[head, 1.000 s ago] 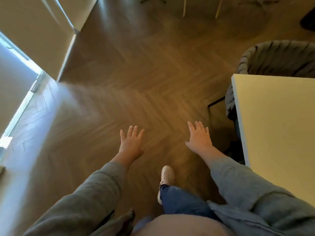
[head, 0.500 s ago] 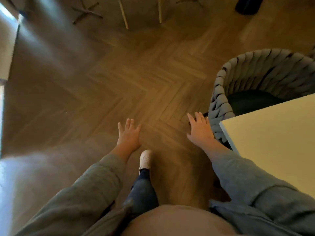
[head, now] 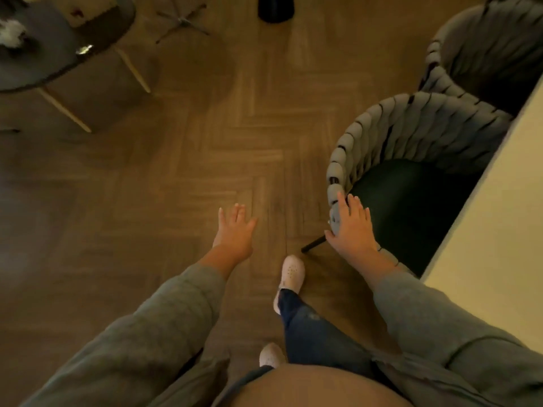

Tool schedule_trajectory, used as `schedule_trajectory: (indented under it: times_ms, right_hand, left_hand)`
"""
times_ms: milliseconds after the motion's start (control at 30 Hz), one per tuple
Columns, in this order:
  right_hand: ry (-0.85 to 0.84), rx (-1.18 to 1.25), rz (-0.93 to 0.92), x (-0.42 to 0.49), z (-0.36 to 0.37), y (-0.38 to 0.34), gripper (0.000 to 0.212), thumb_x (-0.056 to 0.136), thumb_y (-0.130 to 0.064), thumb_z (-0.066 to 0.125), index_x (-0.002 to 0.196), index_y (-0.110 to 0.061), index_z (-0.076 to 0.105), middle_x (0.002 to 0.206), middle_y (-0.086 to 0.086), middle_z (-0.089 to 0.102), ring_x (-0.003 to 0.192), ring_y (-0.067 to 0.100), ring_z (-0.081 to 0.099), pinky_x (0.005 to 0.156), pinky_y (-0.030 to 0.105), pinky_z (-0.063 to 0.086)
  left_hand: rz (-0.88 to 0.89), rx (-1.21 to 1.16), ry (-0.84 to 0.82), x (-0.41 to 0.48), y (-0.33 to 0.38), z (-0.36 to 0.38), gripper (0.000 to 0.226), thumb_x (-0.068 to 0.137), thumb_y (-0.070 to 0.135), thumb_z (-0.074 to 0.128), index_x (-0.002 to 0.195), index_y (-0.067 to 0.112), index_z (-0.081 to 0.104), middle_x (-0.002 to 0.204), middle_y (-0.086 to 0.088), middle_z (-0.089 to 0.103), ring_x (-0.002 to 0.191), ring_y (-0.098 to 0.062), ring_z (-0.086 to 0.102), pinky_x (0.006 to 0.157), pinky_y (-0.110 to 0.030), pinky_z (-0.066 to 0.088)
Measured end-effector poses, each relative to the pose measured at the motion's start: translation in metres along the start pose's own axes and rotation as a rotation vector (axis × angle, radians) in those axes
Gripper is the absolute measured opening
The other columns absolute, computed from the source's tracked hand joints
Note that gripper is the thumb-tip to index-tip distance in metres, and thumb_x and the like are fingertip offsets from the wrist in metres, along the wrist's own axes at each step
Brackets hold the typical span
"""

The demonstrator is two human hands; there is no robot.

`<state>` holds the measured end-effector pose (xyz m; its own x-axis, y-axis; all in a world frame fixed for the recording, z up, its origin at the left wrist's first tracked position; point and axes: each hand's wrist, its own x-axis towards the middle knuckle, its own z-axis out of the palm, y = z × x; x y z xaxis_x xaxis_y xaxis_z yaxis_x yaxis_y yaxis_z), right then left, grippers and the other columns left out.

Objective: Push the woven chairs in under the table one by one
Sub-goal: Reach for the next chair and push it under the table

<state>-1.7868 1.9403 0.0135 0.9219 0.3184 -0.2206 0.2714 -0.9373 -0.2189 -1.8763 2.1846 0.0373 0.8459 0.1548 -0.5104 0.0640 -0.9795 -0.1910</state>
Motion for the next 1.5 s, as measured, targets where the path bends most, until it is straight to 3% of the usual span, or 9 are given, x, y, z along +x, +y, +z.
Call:
schedule_trajectory:
  times_ms: [200, 433, 733, 900, 1067, 1233, 1367, 1433, 1500]
  right_hand:
    - [-0.076, 0.272, 0.236, 0.12, -0.019, 0.007, 0.115, 0.08, -0.064, 0.064, 0.153, -0.015, -0.011, 0.162, 0.011, 0.005, 0.149, 0.027, 0.004, 0.119, 0.048, 0.008]
    - [-0.026, 0.584, 0.533, 0.227, -0.06, 0.038, 0.125, 0.074, -0.067, 0.067, 0.153, -0.012, -0.012, 0.162, 0.009, 0.004, 0.148, 0.028, 0.008, 0.118, 0.049, 0.017]
    - [0.107, 0.703, 1.003, 0.261, -0.044, 0.061, 0.116, 0.074, -0.071, 0.064, 0.154, -0.022, -0.006, 0.162, 0.007, 0.009, 0.148, 0.027, 0.01, 0.118, 0.049, 0.019]
    - [0.297, 0.861, 1.286, 0.259, -0.025, 0.029, 0.109, 0.076, -0.071, 0.061, 0.155, -0.022, 0.003, 0.161, 0.01, 0.012, 0.147, 0.026, 0.012, 0.118, 0.048, 0.019]
    - [0.292, 0.938, 1.418, 0.26, -0.014, -0.013, 0.104, 0.078, -0.07, 0.059, 0.155, -0.021, 0.008, 0.16, 0.01, 0.014, 0.147, 0.027, 0.015, 0.118, 0.047, 0.02]
    - [0.3, 1.066, 1.502, 0.263, -0.013, -0.004, 0.105, 0.069, -0.087, 0.036, 0.153, -0.027, 0.02, 0.159, 0.007, 0.021, 0.145, 0.025, 0.022, 0.117, 0.045, 0.023]
    - [0.174, 1.297, 1.492, 0.274, -0.011, -0.003, 0.119, 0.052, -0.099, 0.041, 0.151, -0.034, 0.025, 0.157, 0.004, 0.027, 0.141, 0.026, 0.03, 0.113, 0.042, 0.027]
    - [0.0, 1.176, 1.48, 0.284, -0.009, -0.008, 0.12, 0.049, -0.098, 0.049, 0.149, -0.033, 0.029, 0.152, 0.002, 0.037, 0.134, 0.025, 0.04, 0.108, 0.04, 0.035]
    - [-0.086, 0.935, 1.476, 0.292, -0.006, -0.013, 0.098, 0.064, -0.082, 0.06, 0.145, -0.031, 0.037, 0.141, 0.001, 0.05, 0.122, 0.023, 0.052, 0.099, 0.035, 0.043]
  left_hand:
    - [0.203, 0.128, 0.043, 0.141, -0.014, -0.076, 0.076, 0.092, 0.025, 0.052, 0.154, 0.022, 0.008, 0.16, -0.019, -0.003, 0.148, -0.032, -0.007, 0.114, -0.06, -0.003]
    - [0.431, 0.272, 0.094, 0.276, -0.004, -0.166, 0.076, 0.093, 0.026, 0.052, 0.154, 0.023, 0.008, 0.161, -0.016, 0.0, 0.148, -0.031, -0.004, 0.114, -0.059, 0.001]
    - [0.914, 0.528, 0.121, 0.422, 0.05, -0.241, 0.078, 0.094, 0.016, 0.049, 0.154, 0.022, 0.0, 0.161, -0.016, -0.006, 0.148, -0.032, -0.008, 0.115, -0.059, -0.001]
    - [1.158, 0.751, 0.178, 0.482, 0.079, -0.275, 0.087, 0.093, 0.016, 0.054, 0.153, 0.023, -0.008, 0.16, -0.017, -0.013, 0.147, -0.033, -0.011, 0.115, -0.058, 0.001]
    - [1.386, 0.814, 0.254, 0.504, 0.124, -0.306, 0.094, 0.092, 0.017, 0.058, 0.152, 0.021, -0.014, 0.158, -0.017, -0.019, 0.147, -0.033, -0.012, 0.117, -0.055, 0.001]
    - [1.588, 0.995, 0.314, 0.514, 0.189, -0.32, 0.086, 0.093, 0.008, 0.054, 0.154, 0.022, -0.004, 0.161, -0.013, -0.007, 0.148, -0.032, -0.01, 0.117, -0.057, 0.001]
    - [1.699, 1.202, 0.345, 0.524, 0.225, -0.322, 0.069, 0.093, 0.006, 0.051, 0.152, 0.021, 0.019, 0.16, -0.011, 0.014, 0.148, -0.03, 0.003, 0.114, -0.062, 0.0]
    - [1.785, 1.265, 0.36, 0.528, 0.24, -0.323, 0.062, 0.092, 0.004, 0.05, 0.148, 0.022, 0.029, 0.155, -0.011, 0.027, 0.147, -0.029, 0.012, 0.113, -0.062, -0.001]
    - [1.875, 1.29, 0.36, 0.533, 0.256, -0.325, 0.056, 0.093, 0.002, 0.048, 0.144, 0.022, 0.036, 0.149, -0.009, 0.038, 0.145, -0.028, 0.021, 0.114, -0.06, -0.001]
